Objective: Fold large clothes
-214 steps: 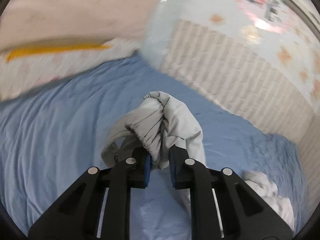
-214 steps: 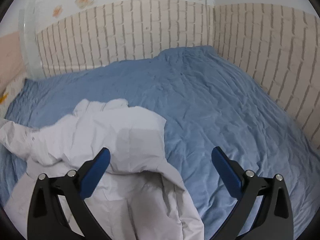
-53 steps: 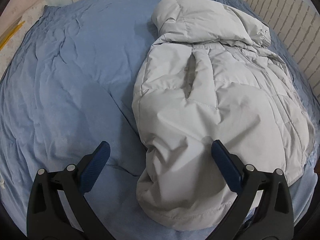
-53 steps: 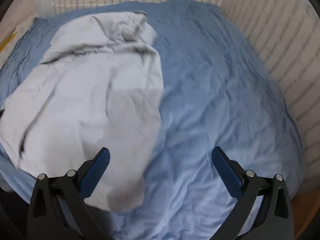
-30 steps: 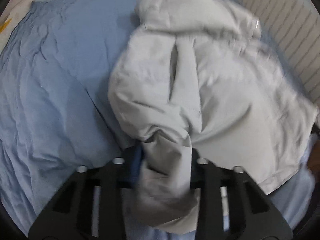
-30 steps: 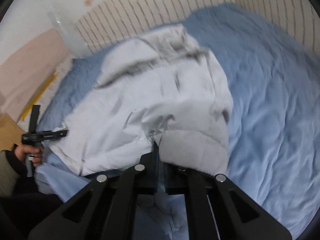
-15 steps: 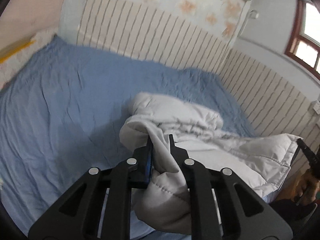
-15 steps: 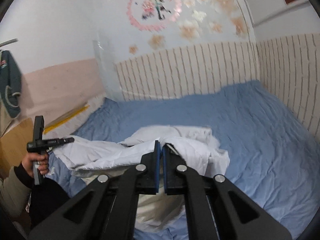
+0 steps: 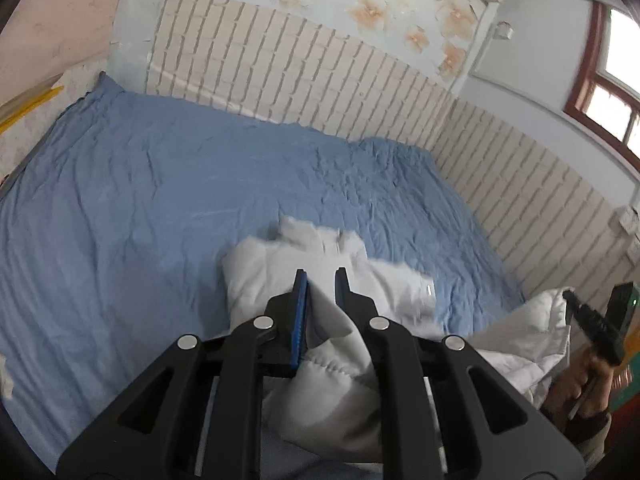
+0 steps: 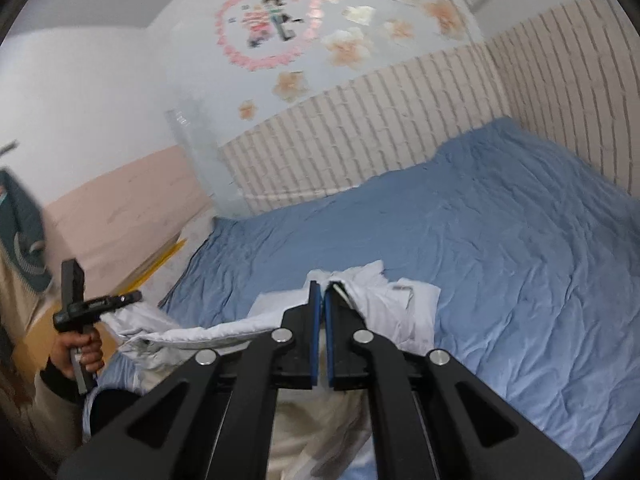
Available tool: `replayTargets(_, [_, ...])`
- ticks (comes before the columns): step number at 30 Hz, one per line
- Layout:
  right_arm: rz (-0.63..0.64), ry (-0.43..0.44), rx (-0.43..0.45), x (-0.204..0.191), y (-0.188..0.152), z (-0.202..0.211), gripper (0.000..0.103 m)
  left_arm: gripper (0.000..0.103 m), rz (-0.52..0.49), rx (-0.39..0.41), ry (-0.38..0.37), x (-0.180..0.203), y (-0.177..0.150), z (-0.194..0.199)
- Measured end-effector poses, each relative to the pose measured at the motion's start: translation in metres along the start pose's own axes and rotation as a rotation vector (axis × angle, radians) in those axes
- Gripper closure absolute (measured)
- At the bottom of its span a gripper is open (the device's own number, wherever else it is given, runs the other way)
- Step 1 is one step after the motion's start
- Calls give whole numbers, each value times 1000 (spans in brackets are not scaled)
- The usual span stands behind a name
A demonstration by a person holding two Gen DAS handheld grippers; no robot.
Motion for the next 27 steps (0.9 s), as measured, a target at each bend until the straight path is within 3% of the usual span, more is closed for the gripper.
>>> replayTargets(8, [-128,-82,-86,78,32,-167,102,96,33,27,144,-6,96,-147])
replayTargets(9, [-143,-96,-100,88,32,-186,102,96,32,27,177,-13,102,-167])
replayTargets(13, [-150,-177,-192,134,15,-260,102,95,78,25,194,-44,105,-214])
replayTargets(17, [-211,-246,-264,181,-21,-308,102,76,51,23,341,-78,86,-249])
replayTargets(18, [-229,-242,-267,190,-27,-311,101,72,67,7,339,-84,83,-257])
replayTargets(20, [-241,-233,-303,199,-35,-319,101,48,59,14,350,-82,82,-261])
replayTargets(21, [-235,-231,-313,199,-34,-320,100,43,47,31,355,-79,84,-260])
replayTargets(23, [-193,-242,-286,187,-21,-311,97,27,-6,77,355,-62,83,-253])
replayTargets(26, [-115,-252,-211,159,5,-285,94,14,-82,128,312,-22,75,-240])
replayTargets(27, [-107,-246,-178,151,12,-274,78,13,-102,133,291,-9,73,-235])
Point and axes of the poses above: each gripper's, at about its wrist camera, not at the fingertips, and z roughly against the way its jaws point, x to its right, y to its top, the point moved 2 cm from there along -z, roughly the way its jaws point, and after that the axes turned 10 degrees about z, right-handed, at the moved point
